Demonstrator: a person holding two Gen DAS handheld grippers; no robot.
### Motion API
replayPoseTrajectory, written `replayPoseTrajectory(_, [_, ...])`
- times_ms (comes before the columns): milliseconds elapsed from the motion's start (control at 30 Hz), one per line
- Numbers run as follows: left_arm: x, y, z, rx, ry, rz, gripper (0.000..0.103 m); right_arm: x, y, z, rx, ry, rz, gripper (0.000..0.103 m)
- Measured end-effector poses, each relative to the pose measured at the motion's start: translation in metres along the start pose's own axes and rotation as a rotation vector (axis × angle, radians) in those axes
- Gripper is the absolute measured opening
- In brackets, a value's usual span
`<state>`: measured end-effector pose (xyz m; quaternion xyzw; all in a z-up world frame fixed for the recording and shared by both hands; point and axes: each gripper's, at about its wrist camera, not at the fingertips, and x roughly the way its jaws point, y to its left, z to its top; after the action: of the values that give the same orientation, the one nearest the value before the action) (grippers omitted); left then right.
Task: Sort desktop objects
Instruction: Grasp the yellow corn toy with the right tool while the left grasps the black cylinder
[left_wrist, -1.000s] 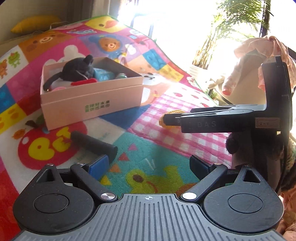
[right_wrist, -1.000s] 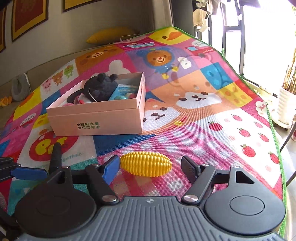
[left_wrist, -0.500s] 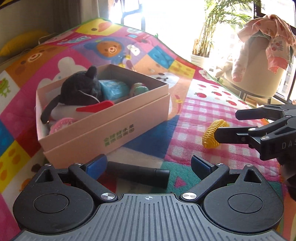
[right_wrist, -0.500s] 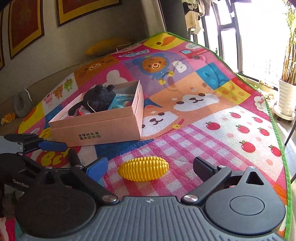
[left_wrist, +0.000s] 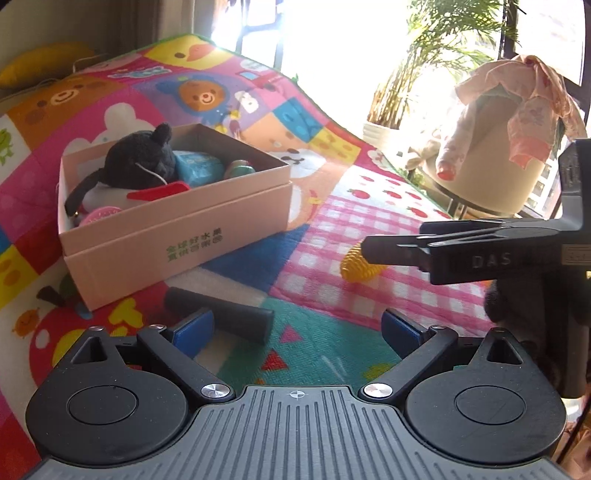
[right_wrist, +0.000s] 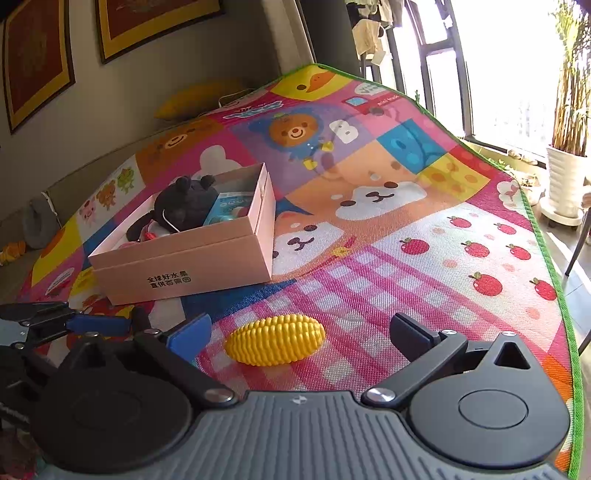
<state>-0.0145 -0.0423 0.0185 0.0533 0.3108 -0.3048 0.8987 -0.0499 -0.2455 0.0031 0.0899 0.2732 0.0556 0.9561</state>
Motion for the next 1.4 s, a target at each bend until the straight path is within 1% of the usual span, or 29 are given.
replayPoseTrajectory(67, [-0.011,-0.008,-0.002,0.035,-0.050,0.046,0.100,0.000,0.000,0.000,-0.002,0.001,-0.003,0.103])
replayPoseTrajectory(133, [-0.015,-0.010,-0.001,0.080,-0.085,0.119,0.101,0.001,0.001,0.000,-0.005,0.002,-0.006,0.103])
replayPoseTrajectory(167, [-0.013,-0.007,0.001,0.096,-0.084,0.145,0.101,0.001,0.001,0.000,-0.008,0.003,-0.007,0.103])
replayPoseTrajectory(200, [-0.009,-0.002,0.003,0.100,-0.072,0.153,0.101,0.001,0.002,0.000,-0.011,0.004,-0.008,0.103])
replayPoseTrajectory(300, [0.008,0.022,0.007,0.059,-0.011,0.120,0.101,0.001,0.003,0.000,-0.017,0.004,-0.016,0.103])
replayPoseTrajectory(367, [0.024,0.039,0.010,0.007,0.042,0.076,0.101,0.001,0.003,0.000,-0.016,0.005,-0.019,0.103])
replayPoseTrajectory(433, [0.034,0.050,0.012,-0.046,0.063,0.042,0.101,0.002,0.003,0.000,-0.016,0.010,-0.022,0.103])
replayPoseTrajectory(467, [0.036,0.053,0.013,-0.057,0.053,0.038,0.101,0.002,0.002,0.000,-0.016,0.012,-0.023,0.103])
replayPoseTrajectory(567, [0.034,0.047,0.011,-0.048,0.046,0.010,0.101,0.002,0.002,0.000,-0.016,0.014,-0.022,0.103])
replayPoseTrajectory(700, [0.019,0.017,-0.005,0.012,0.049,-0.041,0.101,0.004,0.002,0.000,-0.010,0.024,-0.020,0.103])
replayPoseTrajectory(733, [0.014,0.009,-0.010,0.021,0.046,-0.038,0.101,0.004,0.002,0.000,-0.010,0.023,-0.021,0.103])
replayPoseTrajectory(800, [0.005,-0.004,-0.017,0.003,0.039,0.012,0.101,0.003,0.002,0.000,-0.014,0.021,-0.022,0.103])
replayPoseTrajectory(867, [0.001,-0.012,-0.025,-0.043,0.043,0.071,0.102,0.004,0.004,-0.001,-0.024,0.023,-0.020,0.103])
replayPoseTrajectory(967, [-0.002,-0.024,-0.034,-0.047,0.024,0.176,0.103,0.007,0.009,0.000,-0.065,0.047,-0.002,0.103])
replayPoseTrajectory(1033, [-0.003,-0.027,-0.036,-0.046,0.019,0.216,0.103,0.012,0.013,0.000,-0.092,0.073,0.002,0.103])
replayPoseTrajectory(1100, [-0.004,-0.025,-0.035,-0.076,0.016,0.243,0.103,0.017,0.017,0.001,-0.108,0.098,-0.007,0.099])
replayPoseTrajectory(1167, [-0.006,-0.021,-0.036,-0.115,0.004,0.263,0.103,0.020,0.020,-0.001,-0.129,0.118,-0.001,0.076])
replayPoseTrajectory(1233, [-0.008,-0.020,-0.037,-0.135,-0.006,0.274,0.103,0.019,0.023,-0.003,-0.147,0.117,-0.012,0.067])
replayPoseTrajectory(1400, [-0.008,-0.021,-0.036,-0.145,-0.008,0.275,0.103,0.017,0.022,-0.003,-0.142,0.105,-0.018,0.067])
